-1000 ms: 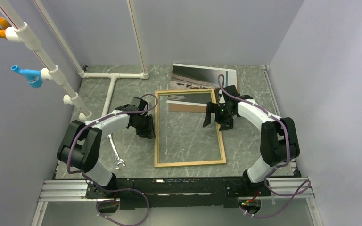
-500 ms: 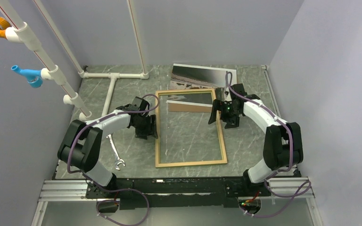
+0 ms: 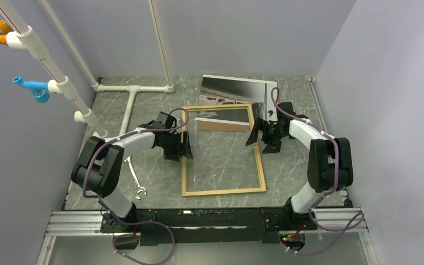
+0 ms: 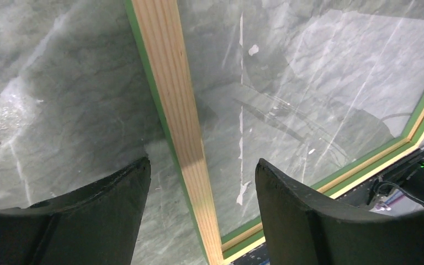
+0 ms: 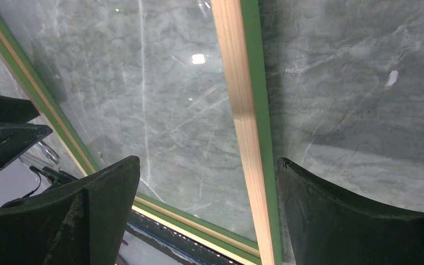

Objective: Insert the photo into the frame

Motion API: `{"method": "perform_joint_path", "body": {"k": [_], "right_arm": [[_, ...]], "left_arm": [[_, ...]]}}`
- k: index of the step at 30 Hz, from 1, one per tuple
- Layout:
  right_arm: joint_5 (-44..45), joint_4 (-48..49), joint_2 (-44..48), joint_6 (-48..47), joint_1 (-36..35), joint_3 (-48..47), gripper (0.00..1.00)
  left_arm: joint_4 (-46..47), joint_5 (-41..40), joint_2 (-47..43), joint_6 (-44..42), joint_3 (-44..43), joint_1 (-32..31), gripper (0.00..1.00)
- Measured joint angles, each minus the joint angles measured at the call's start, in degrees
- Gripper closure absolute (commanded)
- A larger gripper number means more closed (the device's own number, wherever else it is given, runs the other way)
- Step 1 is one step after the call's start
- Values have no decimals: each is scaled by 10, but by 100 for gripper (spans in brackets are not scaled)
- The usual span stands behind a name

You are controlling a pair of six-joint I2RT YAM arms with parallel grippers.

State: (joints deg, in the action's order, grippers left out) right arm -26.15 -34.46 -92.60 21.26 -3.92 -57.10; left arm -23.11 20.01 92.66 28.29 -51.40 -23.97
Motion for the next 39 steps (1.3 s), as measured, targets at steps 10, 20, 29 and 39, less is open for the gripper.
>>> {"method": "perform_joint_path", "body": {"k": [10,20,29,39], "right_arm": [[-13,7,-30,0,-29,16,7],[5,4,16,17,-82,55,7],[14,-9,68,51,-128,81,7],[34,-16,99,81,-168,120,6]], "left_arm": [[23,18,11,9,-3,2,28],[19,11,-32,14,41,4,28],[-28,-23,-99,27,93,-25,29],[-58,-56,-139,45,117,-61,29]]}}
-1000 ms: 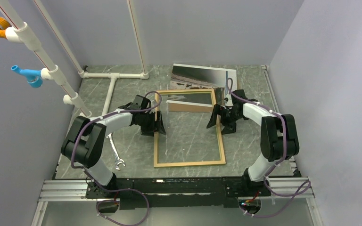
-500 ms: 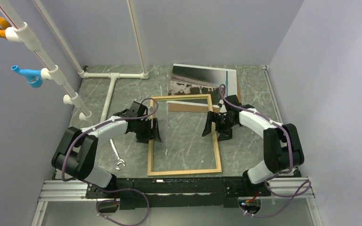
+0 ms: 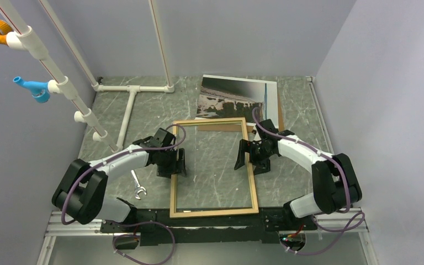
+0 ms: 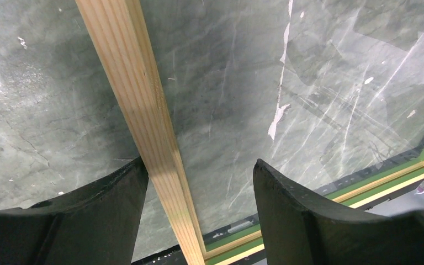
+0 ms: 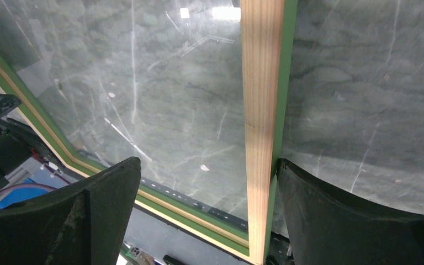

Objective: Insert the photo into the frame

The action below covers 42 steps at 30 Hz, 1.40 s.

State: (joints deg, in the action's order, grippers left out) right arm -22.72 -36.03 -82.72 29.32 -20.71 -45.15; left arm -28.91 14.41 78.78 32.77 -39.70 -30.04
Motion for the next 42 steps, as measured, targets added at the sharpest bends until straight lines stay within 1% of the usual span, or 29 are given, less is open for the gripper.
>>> {"method": "perform_joint_path", "body": {"k": [11,16,24,28,36,42], "right_arm": [[1,-12,9,6,-7,9,5],[-6,-7,26,16,-8,34,5],[-14,-16,34,19,-10,41,0],[-4,-33,33,18,-11,18,0],[21,-47,1,4,-5,-76,0],[26,-51,-53,-23,37,-142,0]], "left_arm": [[-9,-3,-1,0,0,-4,29],[-14,-3,-5,1,0,-7,28],[-27,-8,-29,5,2,-12,23],[-44,-19,-36,9,-5,-15,19],[-95,-67,-33,-8,-77,-16,15],[-114,-82,27,-43,-179,-10,15]]}}
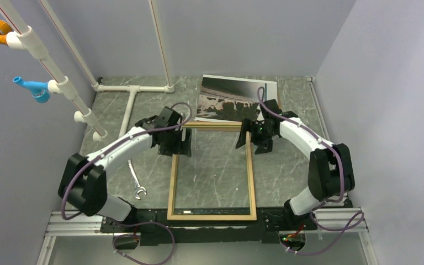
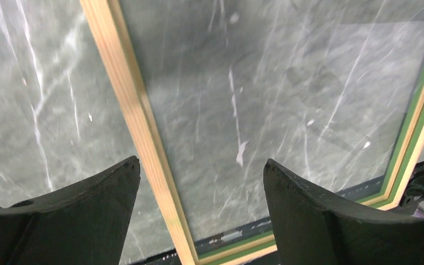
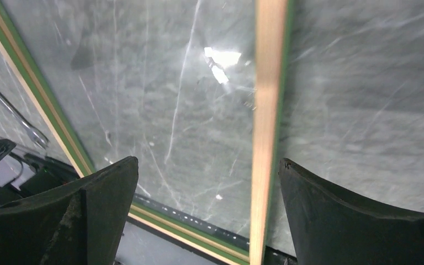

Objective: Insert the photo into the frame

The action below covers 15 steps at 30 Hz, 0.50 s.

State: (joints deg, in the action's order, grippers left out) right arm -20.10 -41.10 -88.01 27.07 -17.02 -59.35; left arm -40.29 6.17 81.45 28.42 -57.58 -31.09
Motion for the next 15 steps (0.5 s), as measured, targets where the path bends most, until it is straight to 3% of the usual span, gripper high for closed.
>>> {"method": "perform_joint_path", "body": {"k": [7,15], "right_arm": [[-20,2,-54,-28,106,-51,0],[-33,13,-134,-37,197,-118,0]], "left_arm": [[1,20,119,-38,-147,26,15],[13,110,247,-53,-278,76,13]]}}
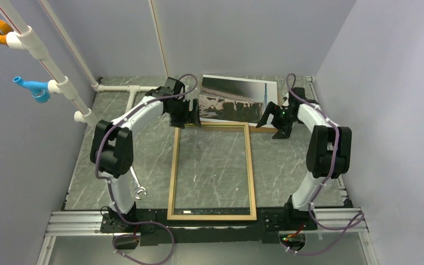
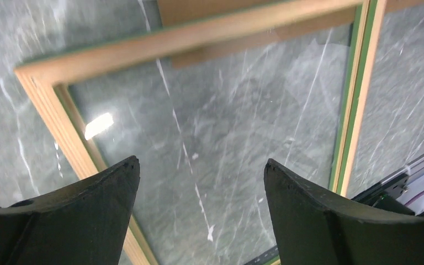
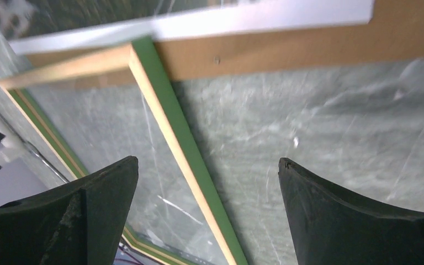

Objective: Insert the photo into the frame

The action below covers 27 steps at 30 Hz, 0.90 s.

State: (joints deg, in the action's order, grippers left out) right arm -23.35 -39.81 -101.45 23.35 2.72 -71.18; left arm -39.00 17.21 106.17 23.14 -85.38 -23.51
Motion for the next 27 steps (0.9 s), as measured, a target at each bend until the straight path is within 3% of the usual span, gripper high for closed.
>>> {"method": "perform_joint_path", "body": {"k": [2,3,5,16,27], "right_arm": [[-9,2,-23,2,18,-25,0],[-13,6,-34,4,27,-38,0],[-16,14,-55,9,43,-64,0],[-19,20,-157,28,88,-177,0],[-32,22,-231,54,92,-238,1]], "left_arm": [[3,17,30,0,-30,10,11],[4,25,47,0,-47,15,4],[11,40,76,2,-78,22,1],[89,95,193,63,-193,30,4],[128,55,242,98,-249,41,7]]}}
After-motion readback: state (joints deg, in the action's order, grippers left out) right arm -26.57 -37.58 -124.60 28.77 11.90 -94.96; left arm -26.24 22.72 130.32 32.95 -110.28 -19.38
